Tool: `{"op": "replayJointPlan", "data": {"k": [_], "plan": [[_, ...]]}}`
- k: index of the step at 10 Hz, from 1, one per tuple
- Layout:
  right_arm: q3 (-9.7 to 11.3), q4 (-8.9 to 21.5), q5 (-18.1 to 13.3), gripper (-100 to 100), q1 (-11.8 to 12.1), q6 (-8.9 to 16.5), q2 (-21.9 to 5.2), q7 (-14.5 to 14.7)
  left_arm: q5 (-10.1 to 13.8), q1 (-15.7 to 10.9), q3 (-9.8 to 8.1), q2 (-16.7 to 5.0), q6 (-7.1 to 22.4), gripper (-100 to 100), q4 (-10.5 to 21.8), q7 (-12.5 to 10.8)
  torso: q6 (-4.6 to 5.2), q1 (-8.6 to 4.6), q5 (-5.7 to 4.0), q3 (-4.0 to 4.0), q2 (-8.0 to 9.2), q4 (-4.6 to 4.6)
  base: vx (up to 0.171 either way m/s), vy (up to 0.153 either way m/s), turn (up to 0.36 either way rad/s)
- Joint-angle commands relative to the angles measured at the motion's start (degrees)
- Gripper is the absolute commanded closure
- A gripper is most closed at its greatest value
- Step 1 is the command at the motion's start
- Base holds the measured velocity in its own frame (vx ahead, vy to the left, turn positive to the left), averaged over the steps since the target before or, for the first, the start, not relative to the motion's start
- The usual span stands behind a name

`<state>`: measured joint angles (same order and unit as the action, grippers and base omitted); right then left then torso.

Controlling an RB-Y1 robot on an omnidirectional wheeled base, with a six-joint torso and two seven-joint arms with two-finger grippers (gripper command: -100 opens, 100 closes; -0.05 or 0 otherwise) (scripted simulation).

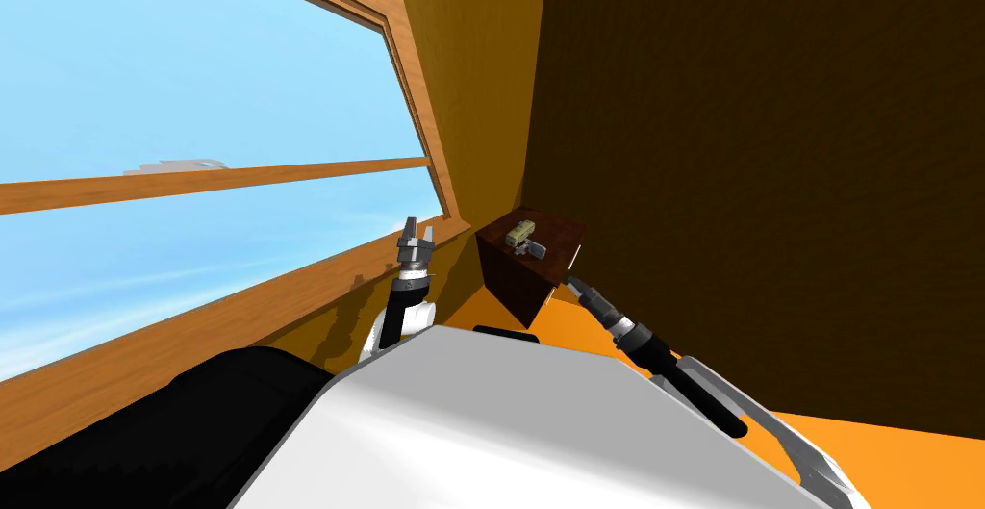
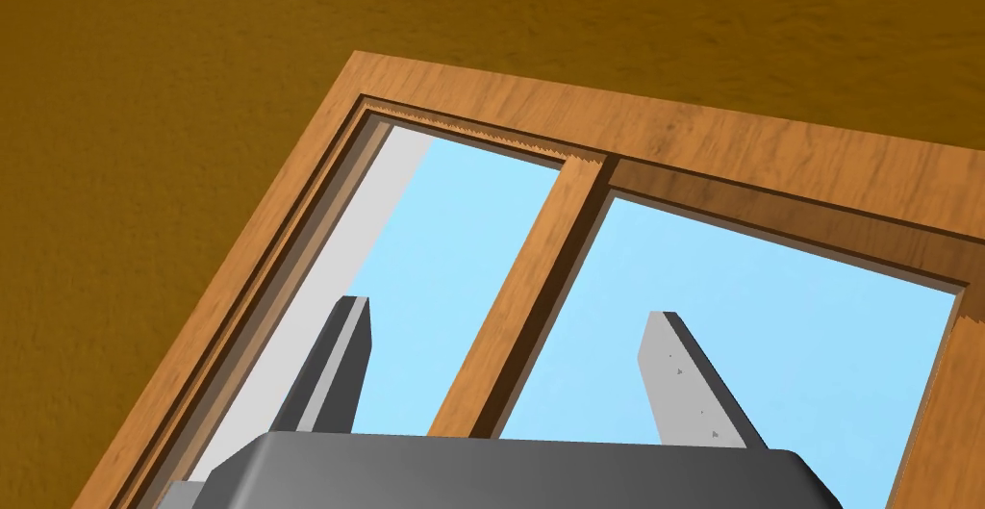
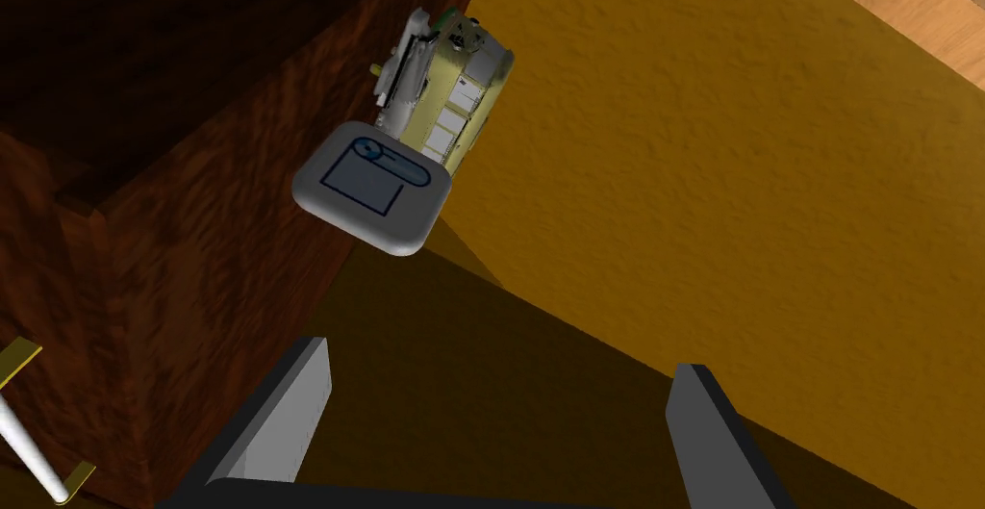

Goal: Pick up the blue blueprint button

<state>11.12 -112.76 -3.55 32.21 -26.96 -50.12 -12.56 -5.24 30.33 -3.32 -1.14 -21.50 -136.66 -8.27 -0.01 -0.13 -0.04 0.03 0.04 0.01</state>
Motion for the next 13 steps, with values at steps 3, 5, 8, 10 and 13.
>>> {"op": "replayJointPlan", "data": {"k": [3,5,8,10,13], "plan": [[0.88,1.81,-1.32,-100,0.16,-0.39,-6.03,-0.29,0.0,0.0,0.0,0.0,0.0,0,0.0,0.0,0.0,0.02,0.0,-0.01,-0.01,0.0,-0.016,-0.027,0.058],[1.43,3.06,-2.21,-100,0.08,-0.63,-9.35,-0.49,0.0,0.0,0.0,0.0,0.0,0,0.0,0.0,-0.01,0.05,0.01,-0.02,-0.03,0.0,-0.012,-0.018,0.081],[2.5,5.69,-4.11,-100,-0.3,-1.21,-14.48,-0.83,0.0,0.0,0.0,0.0,0.0,0,0.0,0.0,0.01,0.09,0.02,-0.03,-0.05,-0.01,-0.011,-0.01,0.095],[3.01,7.06,-5.11,-100,-0.6,-1.55,-17.8,-0.97,0.0,0.01,0.0,0.0,0.0,0,0.0,0.0,0.02,0.12,0.02,-0.03,-0.06,-0.01,-0.009,-0.001,0.091],[3.52,8.47,-6.14,-100,-0.98,-1.92,-22.06,-1.08,0.0,0.0,0.0,0.0,0.0,0,0.0,0.0,-0.01,0.18,0.04,-0.04,-0.08,-0.01,-0.006,0.007,0.106]]}}
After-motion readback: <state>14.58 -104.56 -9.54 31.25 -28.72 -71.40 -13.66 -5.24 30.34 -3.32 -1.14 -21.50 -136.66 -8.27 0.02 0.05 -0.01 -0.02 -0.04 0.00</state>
